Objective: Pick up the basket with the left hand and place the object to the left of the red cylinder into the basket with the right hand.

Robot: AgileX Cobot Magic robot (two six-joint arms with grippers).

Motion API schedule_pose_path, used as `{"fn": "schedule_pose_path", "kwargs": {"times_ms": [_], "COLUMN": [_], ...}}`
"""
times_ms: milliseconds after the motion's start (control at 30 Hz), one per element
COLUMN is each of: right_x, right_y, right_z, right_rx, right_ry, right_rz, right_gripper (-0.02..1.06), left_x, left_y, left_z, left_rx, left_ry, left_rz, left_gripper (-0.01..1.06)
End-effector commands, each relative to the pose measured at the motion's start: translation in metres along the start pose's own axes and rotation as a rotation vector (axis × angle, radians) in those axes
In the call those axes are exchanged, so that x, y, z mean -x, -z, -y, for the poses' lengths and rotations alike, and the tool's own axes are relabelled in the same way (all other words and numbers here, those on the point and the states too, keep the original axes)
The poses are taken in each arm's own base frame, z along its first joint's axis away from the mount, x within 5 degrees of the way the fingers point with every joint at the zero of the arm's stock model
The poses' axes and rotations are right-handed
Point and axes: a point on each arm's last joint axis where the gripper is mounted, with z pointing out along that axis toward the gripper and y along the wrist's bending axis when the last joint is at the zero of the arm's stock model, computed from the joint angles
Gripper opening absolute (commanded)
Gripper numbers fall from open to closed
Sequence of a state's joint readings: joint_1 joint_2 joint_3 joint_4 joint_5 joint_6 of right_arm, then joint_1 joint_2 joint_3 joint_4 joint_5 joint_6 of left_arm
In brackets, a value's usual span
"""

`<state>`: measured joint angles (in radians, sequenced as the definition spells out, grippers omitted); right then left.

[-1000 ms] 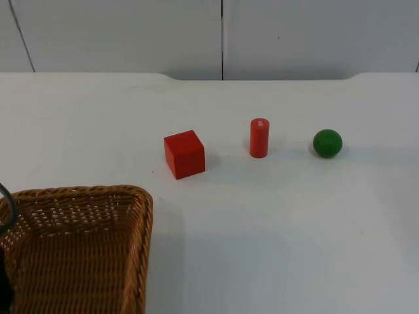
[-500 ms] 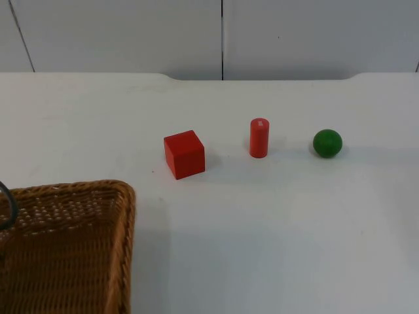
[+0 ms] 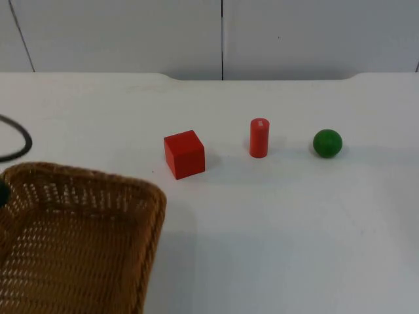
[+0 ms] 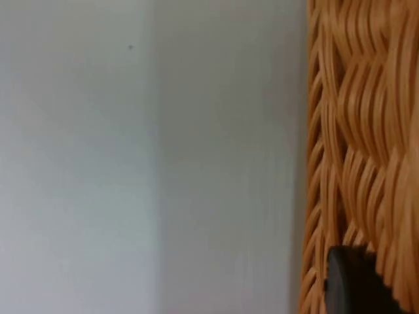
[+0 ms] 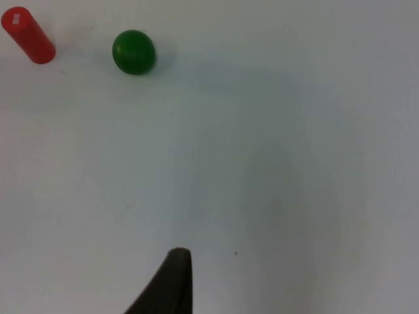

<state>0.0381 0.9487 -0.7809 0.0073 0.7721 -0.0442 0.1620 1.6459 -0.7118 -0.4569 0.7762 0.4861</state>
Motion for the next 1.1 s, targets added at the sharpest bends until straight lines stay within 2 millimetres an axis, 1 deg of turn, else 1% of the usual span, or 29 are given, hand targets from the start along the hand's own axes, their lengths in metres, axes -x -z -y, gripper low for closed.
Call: {"fn": "schedule_pose_path", "kwargs": {"times_ms": [0, 33, 167, 400, 700, 767, 833, 867, 900, 933, 1000, 1067], "right_x": [0.000, 0.001, 0.000, 0.000, -0.001, 0.001, 0.003, 0.003, 0.005, 0.008, 0.011, 0.018], "right_y": [0.000, 0.000, 0.000, 0.000, 0.000, 0.000, 0.001, 0.001, 0.002, 0.004, 0.004, 0.004], "right_z": [0.002, 0.002, 0.002, 0.001, -0.001, -0.005, -0.010, -0.010, -0.011, -0.012, -0.013, -0.013], "right_rx": [-0.010, -0.010, -0.010, -0.006, 0.013, 0.062, 0.117, 0.117, 0.131, 0.140, 0.146, 0.157], "right_ry": [0.001, 0.001, 0.001, -0.002, 0.000, 0.008, 0.031, 0.031, 0.030, 0.021, 0.016, 0.012], "right_rz": [0.003, 0.006, 0.003, 0.000, -0.008, 0.010, 0.031, 0.031, 0.046, 0.064, 0.067, 0.056], "right_gripper": [1.05, 1.05, 1.05, 1.05, 1.05, 1.05, 1.05, 1.05, 1.05, 1.05, 1.05, 1.05], "left_x": [0.006, 0.010, 0.017, 0.017, 0.020, 0.021, 0.022, 0.022, 0.022, 0.023, 0.024, 0.023], "left_y": [0.009, 0.012, 0.016, 0.018, 0.018, 0.021, 0.028, 0.028, 0.031, 0.037, 0.039, 0.040], "left_z": [0.004, 0.005, 0.008, 0.009, 0.007, 0.003, -0.003, -0.003, -0.006, -0.013, -0.016, -0.019], "left_rx": [-0.036, -0.042, -0.062, -0.070, -0.058, -0.103, -0.209, -0.209, -0.251, -0.278, -0.275, -0.251], "left_ry": [0.051, 0.061, 0.073, 0.050, 0.034, 0.044, 0.051, 0.051, 0.038, 0.069, 0.078, 0.082], "left_rz": [-0.024, -0.007, 0.023, 0.011, 0.045, 0.067, 0.113, 0.113, 0.136, 0.166, 0.176, 0.167], "left_gripper": [0.00, 0.00, 0.00, 0.00, 0.00, 0.00, 0.00, 0.00, 0.00, 0.00, 0.00, 0.00]}}
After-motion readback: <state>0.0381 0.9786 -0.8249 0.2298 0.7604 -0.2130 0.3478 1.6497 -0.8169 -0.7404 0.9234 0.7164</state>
